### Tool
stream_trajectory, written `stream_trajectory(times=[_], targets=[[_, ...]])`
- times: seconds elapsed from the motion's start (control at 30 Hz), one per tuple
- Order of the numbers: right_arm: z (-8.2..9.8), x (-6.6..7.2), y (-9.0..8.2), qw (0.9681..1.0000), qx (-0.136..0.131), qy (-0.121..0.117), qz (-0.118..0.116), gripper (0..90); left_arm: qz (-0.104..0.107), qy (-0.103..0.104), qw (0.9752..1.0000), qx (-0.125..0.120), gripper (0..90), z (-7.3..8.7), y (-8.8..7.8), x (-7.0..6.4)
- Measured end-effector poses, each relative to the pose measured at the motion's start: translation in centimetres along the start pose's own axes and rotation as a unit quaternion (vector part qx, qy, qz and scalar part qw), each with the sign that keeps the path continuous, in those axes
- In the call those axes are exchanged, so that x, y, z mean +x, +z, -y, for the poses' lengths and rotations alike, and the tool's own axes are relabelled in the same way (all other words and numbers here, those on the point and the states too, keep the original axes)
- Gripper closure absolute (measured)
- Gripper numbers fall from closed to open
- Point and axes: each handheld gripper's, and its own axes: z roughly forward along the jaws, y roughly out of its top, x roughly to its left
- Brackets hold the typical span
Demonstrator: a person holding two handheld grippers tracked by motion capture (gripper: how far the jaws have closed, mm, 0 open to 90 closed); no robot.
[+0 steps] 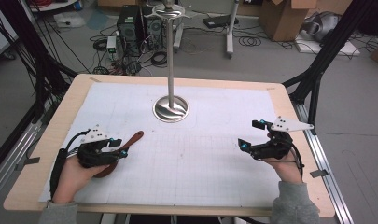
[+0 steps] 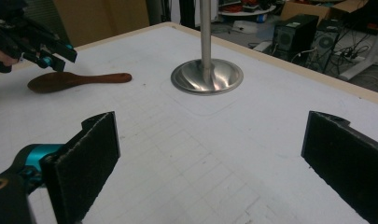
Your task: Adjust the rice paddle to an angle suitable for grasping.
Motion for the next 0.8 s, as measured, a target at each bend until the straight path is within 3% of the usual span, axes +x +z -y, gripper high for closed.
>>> stream_trajectory(times=[0.2, 0.27, 0.33, 0.6, 0.8], targets=[[0.9, 0.0, -0.6, 0.9999, 0.013, 0.002, 0.010, 2.9, 0.018, 0.011, 0.9998, -0.005, 32.1, -0.8, 1.1, 0.0], [1.1, 0.0, -0.9, 0.9998, 0.017, 0.006, 0.012, 2.9, 0.030, 0.016, 0.9994, -0.010, 19.0, -1.0, 1.3, 0.0], [1.2, 0.0, -1.3, 0.9997, 0.014, 0.007, 0.016, 2.9, 0.029, 0.019, 0.9994, -0.005, 12.3, -1.2, 1.5, 0.1], [1.6, -0.2, -2.4, 0.9996, 0.008, 0.012, 0.024, 2.9, 0.029, 0.027, 0.9992, 0.006, 12.1, -1.4, 1.6, 0.7], [1.6, -0.1, -2.6, 0.9996, 0.007, 0.014, 0.022, 2.9, 0.017, 0.018, 0.9995, 0.020, 12.3, -0.9, 1.9, 1.3]])
